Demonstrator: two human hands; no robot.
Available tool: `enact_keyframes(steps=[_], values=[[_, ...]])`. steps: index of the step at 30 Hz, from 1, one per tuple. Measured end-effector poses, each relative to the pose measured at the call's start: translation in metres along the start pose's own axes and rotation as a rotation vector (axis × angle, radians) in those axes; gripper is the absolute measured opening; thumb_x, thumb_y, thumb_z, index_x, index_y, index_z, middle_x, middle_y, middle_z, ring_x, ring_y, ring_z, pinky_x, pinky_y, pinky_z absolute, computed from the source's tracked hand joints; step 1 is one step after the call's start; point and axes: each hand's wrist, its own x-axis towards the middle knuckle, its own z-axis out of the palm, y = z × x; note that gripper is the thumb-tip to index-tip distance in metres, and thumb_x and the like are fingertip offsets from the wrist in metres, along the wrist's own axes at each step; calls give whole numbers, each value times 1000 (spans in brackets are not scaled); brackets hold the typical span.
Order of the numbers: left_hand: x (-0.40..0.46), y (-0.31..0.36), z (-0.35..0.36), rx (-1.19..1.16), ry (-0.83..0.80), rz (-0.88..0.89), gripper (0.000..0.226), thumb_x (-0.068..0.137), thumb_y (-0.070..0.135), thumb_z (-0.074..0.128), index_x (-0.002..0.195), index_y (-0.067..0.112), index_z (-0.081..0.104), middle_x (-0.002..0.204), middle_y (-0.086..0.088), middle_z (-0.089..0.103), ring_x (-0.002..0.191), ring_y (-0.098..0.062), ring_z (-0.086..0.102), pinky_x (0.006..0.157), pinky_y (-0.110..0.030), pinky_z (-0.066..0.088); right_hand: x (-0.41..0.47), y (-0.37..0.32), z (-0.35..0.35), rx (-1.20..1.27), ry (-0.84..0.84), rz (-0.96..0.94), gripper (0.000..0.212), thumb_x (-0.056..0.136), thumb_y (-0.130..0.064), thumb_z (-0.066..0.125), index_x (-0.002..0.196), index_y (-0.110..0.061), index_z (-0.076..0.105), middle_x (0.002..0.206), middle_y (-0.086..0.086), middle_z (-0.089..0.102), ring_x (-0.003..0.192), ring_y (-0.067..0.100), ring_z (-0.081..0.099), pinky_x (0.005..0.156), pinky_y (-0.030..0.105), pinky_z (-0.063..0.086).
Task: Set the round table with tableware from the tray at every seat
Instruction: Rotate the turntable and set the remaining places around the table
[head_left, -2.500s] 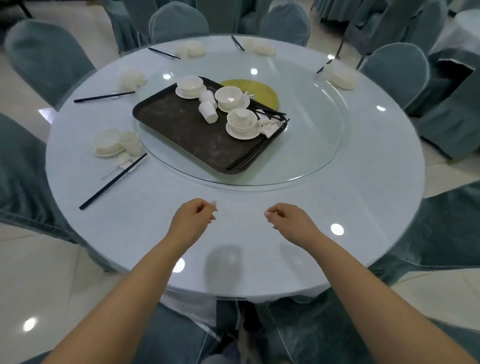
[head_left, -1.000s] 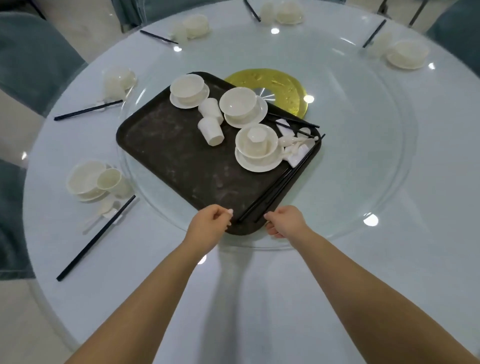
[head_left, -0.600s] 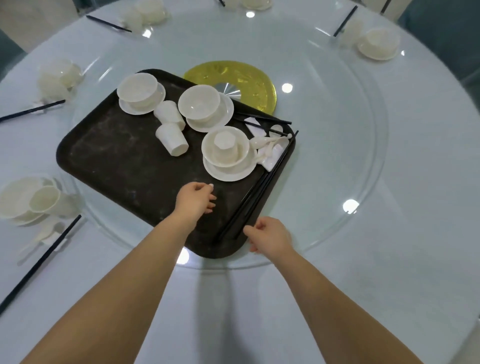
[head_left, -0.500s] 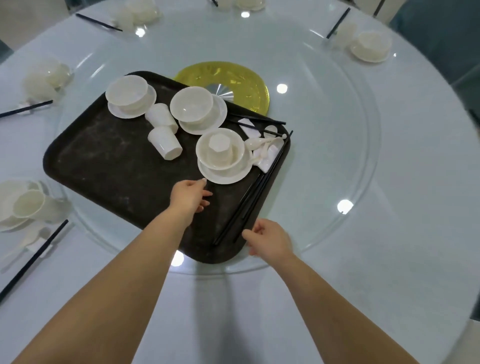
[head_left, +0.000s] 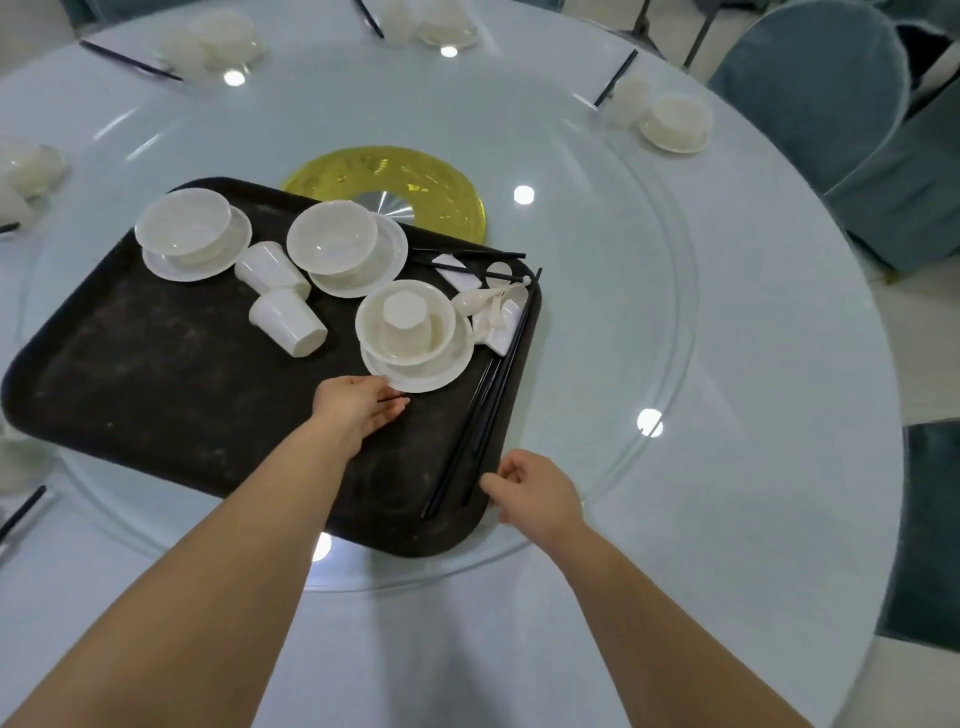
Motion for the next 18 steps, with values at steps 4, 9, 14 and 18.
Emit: enact_keyframes(steps=[4, 9, 14, 18], values=[[-4, -3, -4, -29, -29, -8, 8, 97, 11, 56, 99, 6, 51, 94, -17, 69, 69, -22, 74, 52, -27, 58, 3, 0, -6, 18, -8, 4, 23, 71, -38, 59, 76, -16, 58, 71, -3, 70, 57, 8, 67, 74, 34, 56], [-19, -14, -24, -21, -70, -10, 11, 99, 11, 53, 107, 4, 51, 96, -18, 68, 68, -21, 74, 52, -27, 58, 2, 2, -7, 34, 9, 4, 21, 72, -38, 59, 76, -17, 59, 74, -1, 71, 58, 9, 68, 76, 37, 57], [-41, -25, -59, 16, -77, 68, 6, 98, 9, 53, 101, 4, 51, 95, -19, 69, 70, -20, 75, 53, -23, 57, -4, 1, -1, -42, 71, -18, 22, 78, -39, 58, 79, -17, 57, 74, 3, 67, 72, 20, 67, 71, 34, 52], [-67, -34, -94, 69, -61, 118, 11, 96, 14, 58, 93, 5, 53, 84, -13, 72, 70, -19, 75, 52, -21, 55, -11, 2, 5, -75, 120, -35, 15, 83, -38, 57, 79, -24, 54, 68, -6, 60, 68, 15, 59, 58, 28, 41]])
